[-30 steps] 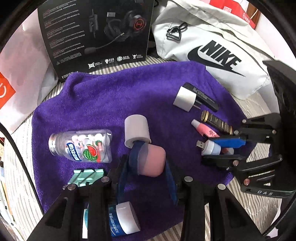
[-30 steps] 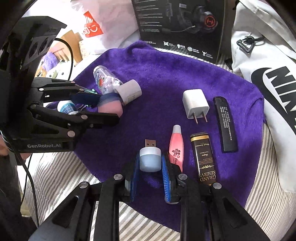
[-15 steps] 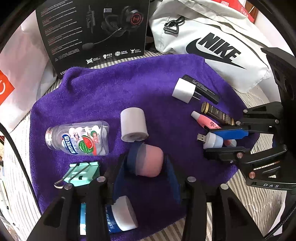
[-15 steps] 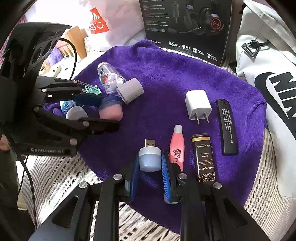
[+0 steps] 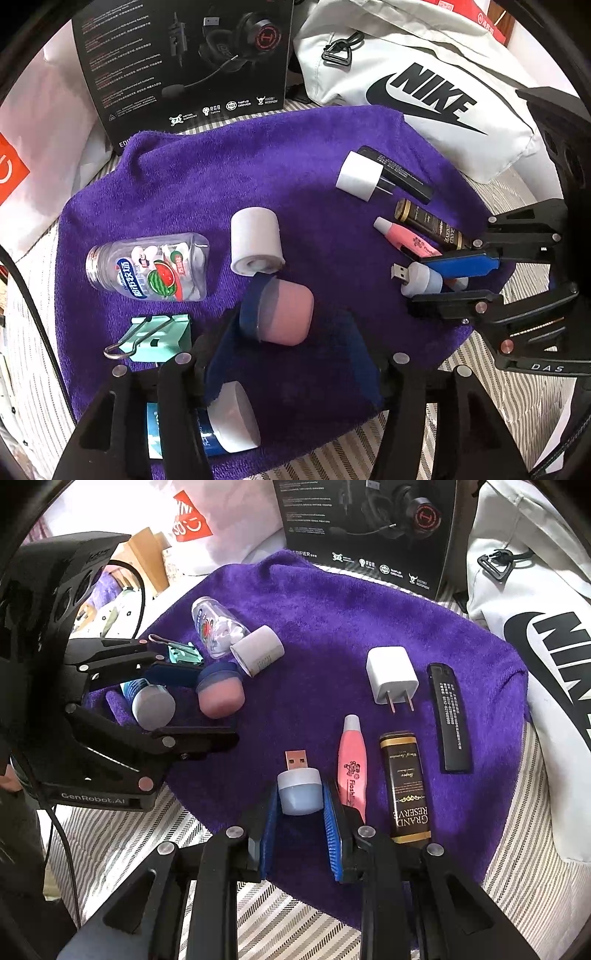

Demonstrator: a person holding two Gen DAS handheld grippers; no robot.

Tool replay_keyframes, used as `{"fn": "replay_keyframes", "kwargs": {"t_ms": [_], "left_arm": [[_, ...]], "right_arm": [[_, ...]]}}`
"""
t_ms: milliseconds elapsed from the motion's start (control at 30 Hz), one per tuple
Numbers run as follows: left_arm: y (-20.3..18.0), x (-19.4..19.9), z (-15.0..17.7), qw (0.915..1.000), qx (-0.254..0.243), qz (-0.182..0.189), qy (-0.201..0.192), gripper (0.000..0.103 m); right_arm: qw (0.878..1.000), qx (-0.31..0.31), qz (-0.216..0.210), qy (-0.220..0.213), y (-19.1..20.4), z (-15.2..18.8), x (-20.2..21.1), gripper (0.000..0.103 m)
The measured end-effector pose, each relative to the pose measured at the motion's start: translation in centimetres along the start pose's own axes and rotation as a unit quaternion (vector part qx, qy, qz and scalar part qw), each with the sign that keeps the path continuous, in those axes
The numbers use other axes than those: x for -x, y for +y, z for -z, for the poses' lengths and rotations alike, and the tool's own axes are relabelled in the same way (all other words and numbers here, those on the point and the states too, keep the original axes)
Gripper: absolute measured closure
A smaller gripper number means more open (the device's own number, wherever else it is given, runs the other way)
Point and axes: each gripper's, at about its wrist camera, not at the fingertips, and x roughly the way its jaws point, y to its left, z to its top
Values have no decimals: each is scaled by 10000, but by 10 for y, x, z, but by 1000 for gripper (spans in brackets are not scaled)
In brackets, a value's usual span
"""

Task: Organize rigid objects
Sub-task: 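Lower the cap and the USB light onto the towel and open both tools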

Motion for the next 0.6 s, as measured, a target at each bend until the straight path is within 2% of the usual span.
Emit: {"fn": "replay_keyframes", "kwargs": {"t_ms": [167,300,600], "left_arm": [[0,1,2,10000,27,11,-3,46],[1,2,3,10000,59,30,-8,45],[-3,1,4,10000,56,-9,-8,37]], "right_arm": [[9999,-123,9,44,-2,0,1,75],[9997,-221,101,35,-8,2,4,66],[9994,-335,97,-10,-12,6,10,65]]}}
